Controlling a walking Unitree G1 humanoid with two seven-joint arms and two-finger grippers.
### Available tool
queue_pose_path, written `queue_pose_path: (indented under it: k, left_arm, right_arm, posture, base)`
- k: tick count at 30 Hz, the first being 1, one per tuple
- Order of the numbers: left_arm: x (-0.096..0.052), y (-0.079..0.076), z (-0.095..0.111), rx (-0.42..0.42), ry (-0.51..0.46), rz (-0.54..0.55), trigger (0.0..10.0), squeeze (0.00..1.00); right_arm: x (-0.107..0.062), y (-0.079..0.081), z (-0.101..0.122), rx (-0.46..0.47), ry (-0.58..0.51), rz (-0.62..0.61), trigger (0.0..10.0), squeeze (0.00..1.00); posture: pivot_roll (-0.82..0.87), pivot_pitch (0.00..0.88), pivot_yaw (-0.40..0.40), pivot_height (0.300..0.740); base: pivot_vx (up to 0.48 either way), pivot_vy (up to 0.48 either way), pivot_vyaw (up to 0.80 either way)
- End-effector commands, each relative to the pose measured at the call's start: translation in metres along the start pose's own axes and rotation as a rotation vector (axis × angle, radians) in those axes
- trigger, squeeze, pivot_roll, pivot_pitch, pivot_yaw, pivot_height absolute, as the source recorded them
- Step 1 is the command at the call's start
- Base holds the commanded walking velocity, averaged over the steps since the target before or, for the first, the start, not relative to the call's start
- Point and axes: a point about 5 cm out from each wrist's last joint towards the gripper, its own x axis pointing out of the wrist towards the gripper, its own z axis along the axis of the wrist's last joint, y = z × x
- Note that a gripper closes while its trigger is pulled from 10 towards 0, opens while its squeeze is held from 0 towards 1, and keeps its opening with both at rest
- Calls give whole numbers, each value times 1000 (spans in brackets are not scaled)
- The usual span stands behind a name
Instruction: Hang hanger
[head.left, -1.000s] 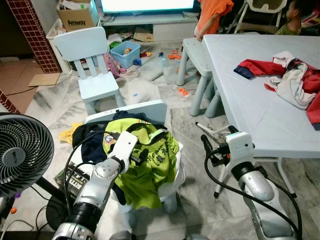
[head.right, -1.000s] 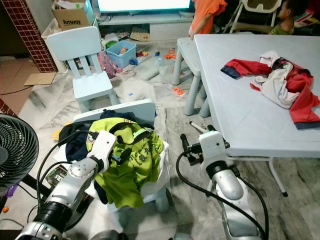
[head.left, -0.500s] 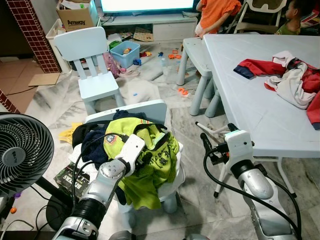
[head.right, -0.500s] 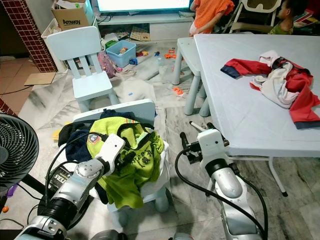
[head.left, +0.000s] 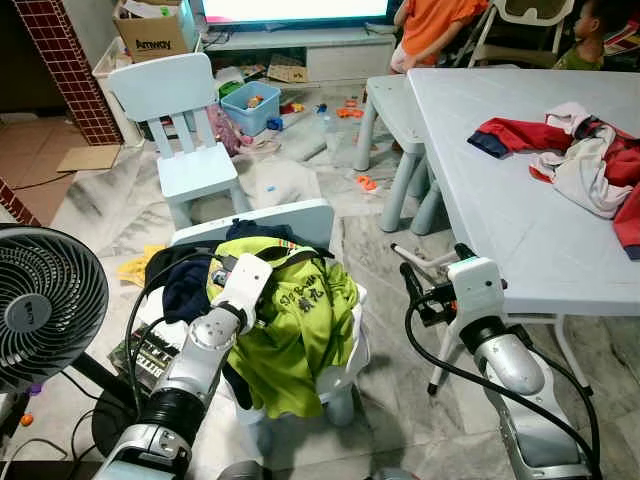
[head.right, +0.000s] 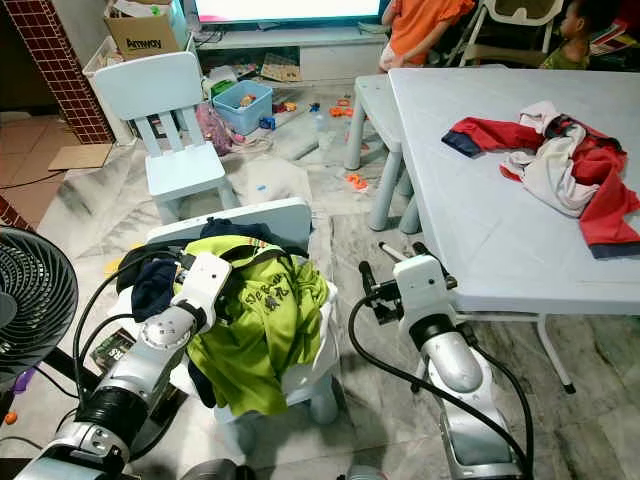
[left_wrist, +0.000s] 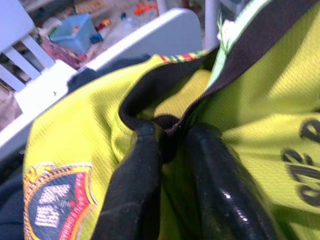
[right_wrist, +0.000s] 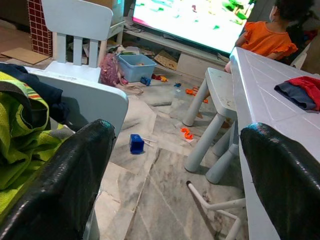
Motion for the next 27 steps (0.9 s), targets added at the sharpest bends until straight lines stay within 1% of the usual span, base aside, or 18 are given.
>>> queue_pose_path:
  k: [1, 3, 7, 10, 11, 14, 15, 18, 19, 20, 22, 23, 24, 25, 27]
  left_arm:
    - [0, 5, 10, -1, -59, 38, 0, 0]
    - [-1, 3, 13, 0, -73, 24, 0, 0]
    - [-5, -7, 27, 8, -131, -24, 0, 0]
    - [-13, -13, 33, 20, -171, -30, 0, 0]
    - [-18, -16, 34, 30, -187, -34, 0, 0]
    - [-25, -20, 34, 31, -201, -31, 0, 0]
    - [-25, -20, 34, 31, -201, -31, 0, 0]
    - [-30, -23, 32, 21, -189, -31, 0, 0]
    - [-32, -22, 30, 22, -179, -12, 0, 0]
    - [-37, -16, 22, 1, -136, 41, 10000, 0]
    - [-41, -13, 15, -36, -104, 47, 10000, 0]
    - [-42, -12, 13, -40, -94, 46, 10000, 0]
    - [-43, -12, 9, -47, -70, 45, 10000, 902]
    - [-47, -12, 0, -41, -15, 20, 10000, 1000]
    - [-50, -17, -8, -39, 29, -37, 10000, 1000]
  right_arm:
    - [1, 0, 0, -4, -2, -3, 10000, 0]
    - [1, 0, -1, -3, -1, -2, 10000, 0]
    - [1, -1, -1, -4, -1, -2, 10000, 0]
    - [2, -1, 0, -5, -3, -1, 10000, 0]
    - [2, -1, 0, -5, -4, -1, 10000, 0]
    - [3, 1, 0, -3, -5, 6, 10000, 0]
    - [3, 1, 0, -3, -5, 6, 10000, 0]
    - [5, 2, 0, -3, -6, 13, 10000, 0]
    - [5, 3, 0, -2, -7, 15, 10000, 0]
    - [6, 3, 0, -1, -8, 18, 10000, 0]
    - [6, 3, 0, 0, -8, 20, 10000, 0]
    - [6, 4, 0, 0, -8, 20, 10000, 0]
    - [7, 4, 0, 1, -8, 21, 10000, 0]
    - [7, 5, 0, 1, -9, 24, 10000, 0]
    - [8, 5, 0, -2, -10, 29, 10000, 0]
  posture:
    - [-79, 0, -7, 740]
    - [-79, 0, -7, 740]
    - [-83, 0, -6, 740]
    - [-79, 0, -7, 740]
    - [-75, 0, -10, 740]
    - [-63, 0, -18, 740]
    - [-63, 0, -18, 740]
    - [-57, 0, -21, 740]
    - [-57, 0, -21, 740]
    - [-51, 0, -23, 740]
    - [-51, 0, -23, 740]
    - [-42, 0, -25, 740]
    - [-42, 0, -25, 740]
    - [-40, 0, -25, 740]
    - [-40, 0, -25, 740]
  base:
    - [0, 0, 0]
    - [0, 0, 0]
    - [0, 0, 0]
    - [0, 0, 0]
    - [0, 0, 0]
    - [0, 0, 0]
    - [0, 0, 0]
    - [0, 0, 0]
    - [0, 0, 0]
    - [0, 0, 0]
    - [0, 0, 0]
    - [0, 0, 0]
    - [0, 0, 0]
    - [0, 0, 0]
    - [0, 0, 0]
